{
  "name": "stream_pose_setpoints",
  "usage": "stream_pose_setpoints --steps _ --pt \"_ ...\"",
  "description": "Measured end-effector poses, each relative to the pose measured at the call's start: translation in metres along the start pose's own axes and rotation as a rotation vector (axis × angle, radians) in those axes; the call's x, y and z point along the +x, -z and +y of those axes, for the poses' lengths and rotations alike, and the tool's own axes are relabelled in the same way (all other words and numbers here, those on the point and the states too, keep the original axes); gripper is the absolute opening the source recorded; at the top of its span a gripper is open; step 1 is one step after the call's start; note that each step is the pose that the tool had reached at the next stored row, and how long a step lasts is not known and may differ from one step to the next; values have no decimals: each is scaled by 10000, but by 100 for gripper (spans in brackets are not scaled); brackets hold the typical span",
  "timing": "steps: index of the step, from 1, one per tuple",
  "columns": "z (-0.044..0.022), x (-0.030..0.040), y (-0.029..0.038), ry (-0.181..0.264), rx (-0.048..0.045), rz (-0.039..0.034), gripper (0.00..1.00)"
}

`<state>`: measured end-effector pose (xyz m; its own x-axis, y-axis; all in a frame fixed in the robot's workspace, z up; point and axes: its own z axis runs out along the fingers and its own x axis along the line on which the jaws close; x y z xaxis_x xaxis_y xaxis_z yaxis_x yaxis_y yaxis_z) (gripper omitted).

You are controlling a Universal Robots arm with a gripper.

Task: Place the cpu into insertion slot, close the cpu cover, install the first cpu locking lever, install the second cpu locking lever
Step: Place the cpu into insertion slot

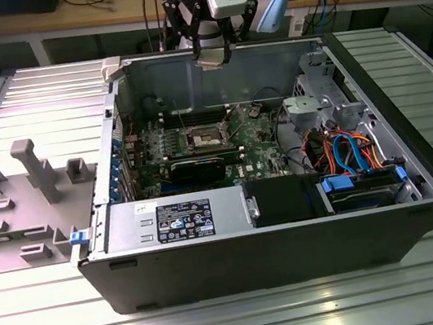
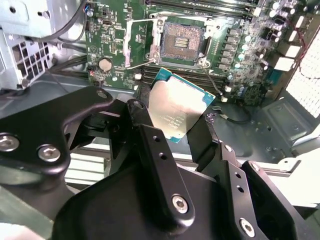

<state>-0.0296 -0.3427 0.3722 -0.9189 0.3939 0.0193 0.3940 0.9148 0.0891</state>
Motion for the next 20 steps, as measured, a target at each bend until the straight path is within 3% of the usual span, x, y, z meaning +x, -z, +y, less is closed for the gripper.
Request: stream_pose_setpoints --steps 5,20 --pt "0 0 -4 -811 -15 -73 54" --pt "0 0 -4 -848 -15 -77 54"
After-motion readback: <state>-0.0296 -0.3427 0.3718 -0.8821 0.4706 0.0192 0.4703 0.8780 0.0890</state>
